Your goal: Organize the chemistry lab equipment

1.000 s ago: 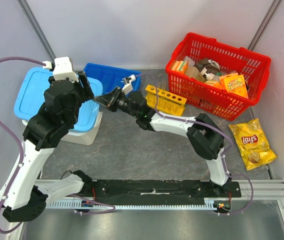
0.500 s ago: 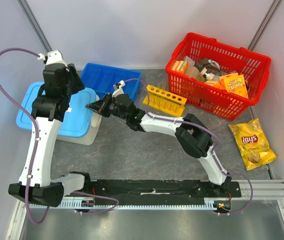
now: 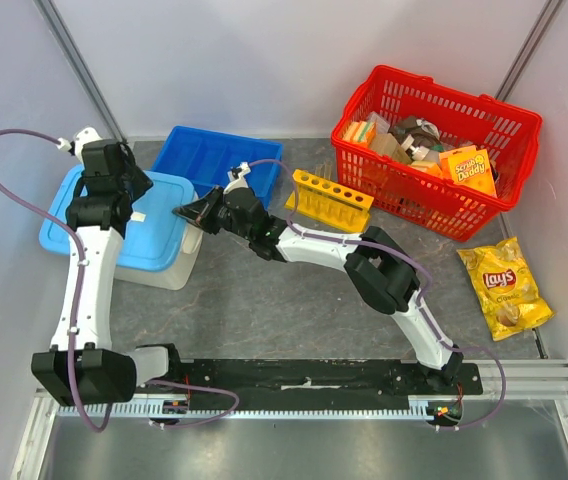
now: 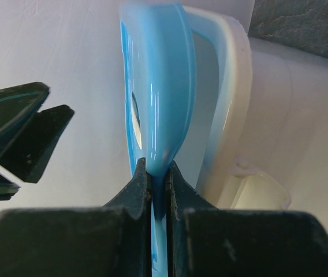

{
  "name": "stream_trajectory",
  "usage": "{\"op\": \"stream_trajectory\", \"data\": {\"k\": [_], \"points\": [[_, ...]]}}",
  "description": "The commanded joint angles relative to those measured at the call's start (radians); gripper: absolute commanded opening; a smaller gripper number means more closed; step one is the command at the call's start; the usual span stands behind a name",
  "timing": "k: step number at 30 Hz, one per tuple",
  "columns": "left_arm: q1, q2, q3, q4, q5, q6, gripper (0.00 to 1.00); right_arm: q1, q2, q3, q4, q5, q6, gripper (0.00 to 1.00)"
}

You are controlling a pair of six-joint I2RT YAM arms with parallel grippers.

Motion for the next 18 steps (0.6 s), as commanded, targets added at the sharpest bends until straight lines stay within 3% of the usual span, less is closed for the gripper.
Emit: {"op": "stream_trajectory", "data": {"k": [1, 11, 13, 15, 18], "points": [[0.053, 0.028, -0.025, 0.043, -0.028, -0.096, 0.53, -0.005, 0.016, 0.053, 0.039, 0.054, 0.032, 0.0], [0.107, 0.08, -0.088, 0.062, -0.074, -0.153, 0.53, -0.015, 0.03, 0.053, 0.036, 0.028, 0.032, 0.05], [0.107, 0.092, -0.1, 0.06, -0.097, -0.159, 0.52, -0.019, 0.025, 0.055, 0.021, 0.023, 0.023, 0.14], [0.107, 0.103, -0.114, 0.057, -0.141, -0.17, 0.52, -0.022, 0.022, 0.053, 0.004, 0.022, 0.02, 0.29], [0.107, 0.12, -0.132, 0.057, -0.175, -0.18, 0.52, -0.027, 0.007, 0.047, -0.011, 0.022, 0.003, 0.39]]}}
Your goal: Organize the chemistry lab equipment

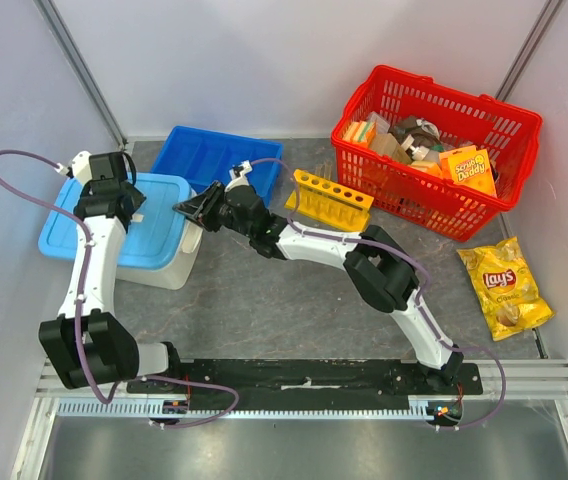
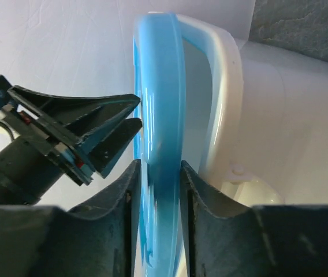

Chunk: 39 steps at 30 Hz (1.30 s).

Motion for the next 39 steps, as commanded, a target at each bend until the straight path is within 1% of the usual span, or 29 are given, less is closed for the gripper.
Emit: {"op": "stream_trajectory", "data": {"k": [1, 5, 8, 11, 13, 16, 20, 23, 27, 30, 33, 35, 39], "points": [[0.008, 0.023, -0.027, 0.035, -0.096, -0.057, 0.52, -0.018, -0.013, 0.034, -0.019, 0.025, -0.034, 0.4], [0.009, 0.044, -0.036, 0.025, -0.119, -0.067, 0.52, -0.023, -0.048, 0.03, -0.068, 0.031, -0.088, 0.45], [0.011, 0.05, -0.043, 0.031, -0.096, -0.074, 0.52, -0.024, -0.076, 0.024, -0.109, 0.051, -0.131, 0.45], [0.011, 0.052, -0.047, 0.031, -0.062, -0.069, 0.52, -0.026, -0.1, -0.002, -0.134, 0.07, -0.162, 0.46], [0.01, 0.043, -0.053, 0.042, -0.035, -0.061, 0.52, -0.026, -0.119, -0.024, -0.14, 0.082, -0.178, 0.48], [0.009, 0.035, -0.071, 0.075, 0.045, -0.032, 0.53, -0.026, -0.131, -0.024, -0.169, 0.09, -0.212, 0.56], [0.01, 0.035, -0.099, 0.115, 0.126, -0.014, 0.53, -0.024, -0.134, -0.015, -0.213, 0.104, -0.258, 0.59], [0.011, 0.04, -0.103, 0.108, 0.122, -0.009, 0.51, -0.026, -0.126, 0.007, -0.256, 0.108, -0.309, 0.61], [0.011, 0.015, -0.128, 0.109, 0.102, -0.02, 0.5, -0.026, -0.126, 0.016, -0.293, 0.12, -0.336, 0.63], [0.006, 0.009, -0.143, 0.112, 0.131, -0.029, 0.5, -0.026, -0.113, 0.03, -0.289, 0.099, -0.343, 0.68], [0.008, -0.002, -0.171, 0.109, 0.143, -0.038, 0.48, -0.024, -0.076, 0.065, -0.289, 0.042, -0.346, 0.69], [0.011, -0.017, -0.194, 0.115, 0.139, -0.043, 0.49, -0.023, -0.071, 0.053, -0.267, 0.033, -0.343, 0.69], [0.009, -0.025, -0.231, 0.121, 0.139, -0.048, 0.48, -0.023, -0.059, 0.04, -0.264, 0.03, -0.338, 0.6]]}}
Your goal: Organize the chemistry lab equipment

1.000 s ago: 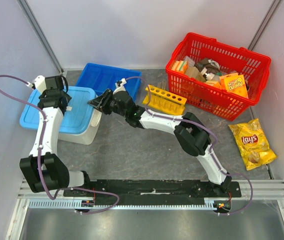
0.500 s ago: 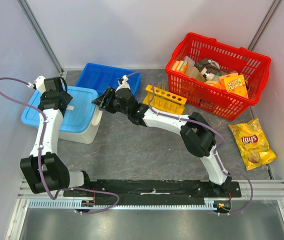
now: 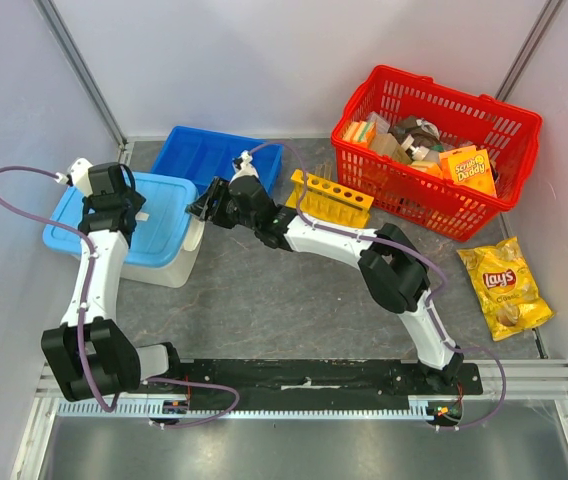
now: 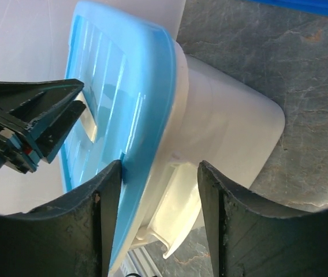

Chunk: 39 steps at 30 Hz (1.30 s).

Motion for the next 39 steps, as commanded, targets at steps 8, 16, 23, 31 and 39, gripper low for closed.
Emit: {"op": "stream_trajectory", "data": {"k": [8, 16, 23, 31, 39], "points": [[-0.01, 0.008, -0.104, -0.082, 0.134, -0.037, 0.48, 0.0, 0.017, 0.008, -0.037, 0.025, -0.037, 0.38], [-0.01, -0.014, -0.106, -0.083, 0.104, -0.025, 0.48, -0.008, -0.012, 0.003, -0.014, -0.019, -0.056, 0.68], [-0.008, -0.02, -0.121, -0.088, 0.117, -0.042, 0.48, -0.006, -0.029, -0.084, 0.113, -0.07, 0.016, 0.86], [-0.008, -0.025, -0.126, -0.086, 0.146, -0.048, 0.48, 0.007, -0.014, -0.195, 0.369, -0.09, 0.133, 0.89], [-0.01, -0.034, -0.146, -0.079, 0.156, -0.048, 0.48, 0.055, -0.014, -0.19, 0.36, -0.028, 0.156, 0.88]]}}
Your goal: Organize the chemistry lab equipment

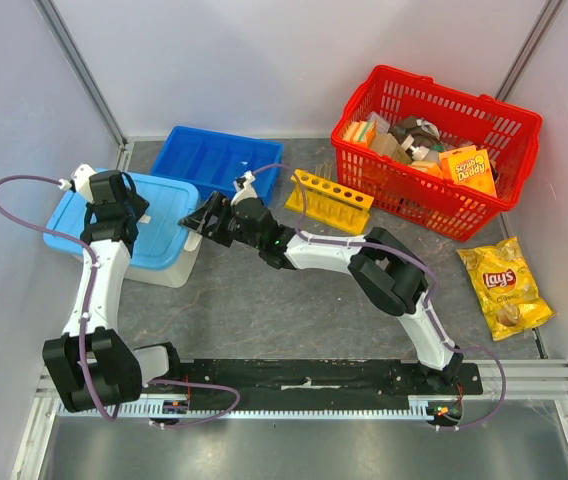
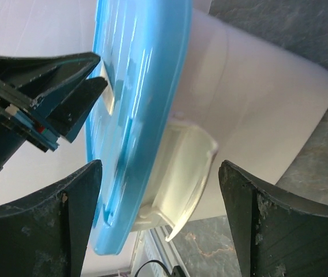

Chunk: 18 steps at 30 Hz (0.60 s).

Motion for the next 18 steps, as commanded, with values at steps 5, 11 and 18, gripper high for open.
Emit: {"op": "stream_trajectory", "data": {"k": [5, 11, 18], "points": [[-0.01, 0.021, -0.069, -0.139, 0.107, -0.04, 0.48, 0.052, -0.001, 0.045, -0.01, 0.079, 0.049, 0.88], [-0.009, 0.009, -0.09, -0.13, 0.115, -0.042, 0.48, 0.078, 0.01, 0.1, -0.096, 0.14, 0.048, 0.82], [-0.01, -0.005, -0.099, -0.125, 0.121, -0.04, 0.48, 0.095, 0.009, 0.169, -0.26, 0.23, 0.018, 0.68]]}}
